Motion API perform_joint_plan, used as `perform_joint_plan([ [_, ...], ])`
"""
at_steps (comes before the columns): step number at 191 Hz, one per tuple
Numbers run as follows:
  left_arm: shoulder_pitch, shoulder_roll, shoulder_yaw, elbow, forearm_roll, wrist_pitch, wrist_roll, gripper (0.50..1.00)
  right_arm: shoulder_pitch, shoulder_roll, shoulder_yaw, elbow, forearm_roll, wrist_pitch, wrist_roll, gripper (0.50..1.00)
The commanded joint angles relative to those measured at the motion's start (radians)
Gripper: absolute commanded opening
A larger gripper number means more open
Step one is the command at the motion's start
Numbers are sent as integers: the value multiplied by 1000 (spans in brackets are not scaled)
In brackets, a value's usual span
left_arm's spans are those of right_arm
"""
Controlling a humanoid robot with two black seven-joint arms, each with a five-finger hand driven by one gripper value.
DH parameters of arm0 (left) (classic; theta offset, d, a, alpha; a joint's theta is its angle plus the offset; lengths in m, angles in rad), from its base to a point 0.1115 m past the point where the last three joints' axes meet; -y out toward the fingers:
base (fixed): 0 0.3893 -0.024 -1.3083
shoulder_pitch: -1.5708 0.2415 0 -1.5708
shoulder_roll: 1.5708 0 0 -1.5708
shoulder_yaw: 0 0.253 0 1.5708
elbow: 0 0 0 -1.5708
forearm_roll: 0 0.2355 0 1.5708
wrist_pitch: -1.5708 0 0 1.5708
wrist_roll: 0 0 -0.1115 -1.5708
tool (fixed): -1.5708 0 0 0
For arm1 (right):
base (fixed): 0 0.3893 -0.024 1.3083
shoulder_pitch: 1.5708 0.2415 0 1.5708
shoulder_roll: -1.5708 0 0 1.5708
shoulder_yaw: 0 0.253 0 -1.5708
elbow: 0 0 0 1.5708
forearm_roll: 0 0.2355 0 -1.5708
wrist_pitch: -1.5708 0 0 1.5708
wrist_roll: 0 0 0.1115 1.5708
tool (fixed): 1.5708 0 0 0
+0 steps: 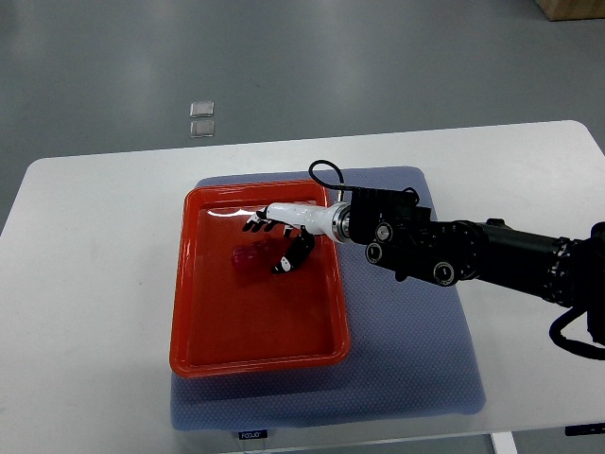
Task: Place red pepper on red tray
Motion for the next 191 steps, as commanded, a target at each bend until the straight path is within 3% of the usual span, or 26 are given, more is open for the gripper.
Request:
perform_joint_plan([
  [1, 1, 0, 0, 2, 0, 0, 0, 1000, 8, 0, 49, 2, 17, -2, 0, 866],
  [48, 0, 0, -2, 2, 0, 0, 0, 1000, -9, -31, 304, 4, 86, -3, 31, 879],
  [107, 0, 0, 0, 1, 0, 0, 0, 1000, -317, -69, 954, 3, 566, 8, 71, 879],
  [140, 0, 0, 0, -1, 0, 0, 0, 1000, -421, -71, 1009, -4, 839, 41, 74, 911],
  [191, 0, 0, 0, 1, 0, 0, 0, 1000, -481, -71, 1020, -8, 921, 113, 120, 911],
])
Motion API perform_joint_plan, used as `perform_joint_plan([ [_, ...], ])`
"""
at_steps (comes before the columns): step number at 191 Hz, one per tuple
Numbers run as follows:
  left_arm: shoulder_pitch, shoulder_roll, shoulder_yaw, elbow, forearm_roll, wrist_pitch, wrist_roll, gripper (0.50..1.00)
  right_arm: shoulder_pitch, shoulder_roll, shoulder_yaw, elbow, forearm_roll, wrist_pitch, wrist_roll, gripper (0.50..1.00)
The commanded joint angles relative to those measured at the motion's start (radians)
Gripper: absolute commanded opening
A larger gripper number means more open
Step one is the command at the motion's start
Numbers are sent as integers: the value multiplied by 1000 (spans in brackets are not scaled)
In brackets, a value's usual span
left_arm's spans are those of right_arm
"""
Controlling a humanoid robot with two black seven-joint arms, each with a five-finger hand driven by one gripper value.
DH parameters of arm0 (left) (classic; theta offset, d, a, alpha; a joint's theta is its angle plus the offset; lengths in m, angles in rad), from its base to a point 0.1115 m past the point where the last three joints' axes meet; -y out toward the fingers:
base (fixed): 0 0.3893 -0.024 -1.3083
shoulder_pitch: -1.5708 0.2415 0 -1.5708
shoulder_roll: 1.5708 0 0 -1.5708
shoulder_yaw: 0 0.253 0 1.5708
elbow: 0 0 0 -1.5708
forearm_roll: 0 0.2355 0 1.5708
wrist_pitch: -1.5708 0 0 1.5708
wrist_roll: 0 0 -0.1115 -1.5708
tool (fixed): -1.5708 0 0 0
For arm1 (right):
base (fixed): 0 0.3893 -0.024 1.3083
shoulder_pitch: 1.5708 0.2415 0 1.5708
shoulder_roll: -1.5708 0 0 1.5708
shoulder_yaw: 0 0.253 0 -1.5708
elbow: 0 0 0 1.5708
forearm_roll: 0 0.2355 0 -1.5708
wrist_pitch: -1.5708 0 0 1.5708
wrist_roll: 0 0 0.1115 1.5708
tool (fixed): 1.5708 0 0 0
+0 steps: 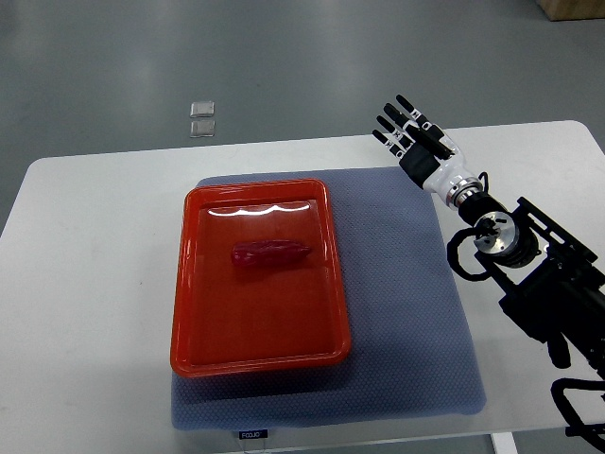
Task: Place red pepper on red tray
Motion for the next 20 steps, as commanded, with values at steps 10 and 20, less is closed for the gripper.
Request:
perform_joint_plan([
  [10, 0, 0, 1, 1, 0, 0, 0, 1000, -23, 0, 1, -1, 28, 17, 22, 911],
  [20, 0, 0, 1, 0, 0, 0, 0, 1000, -26, 1, -1, -1, 28, 17, 24, 911],
])
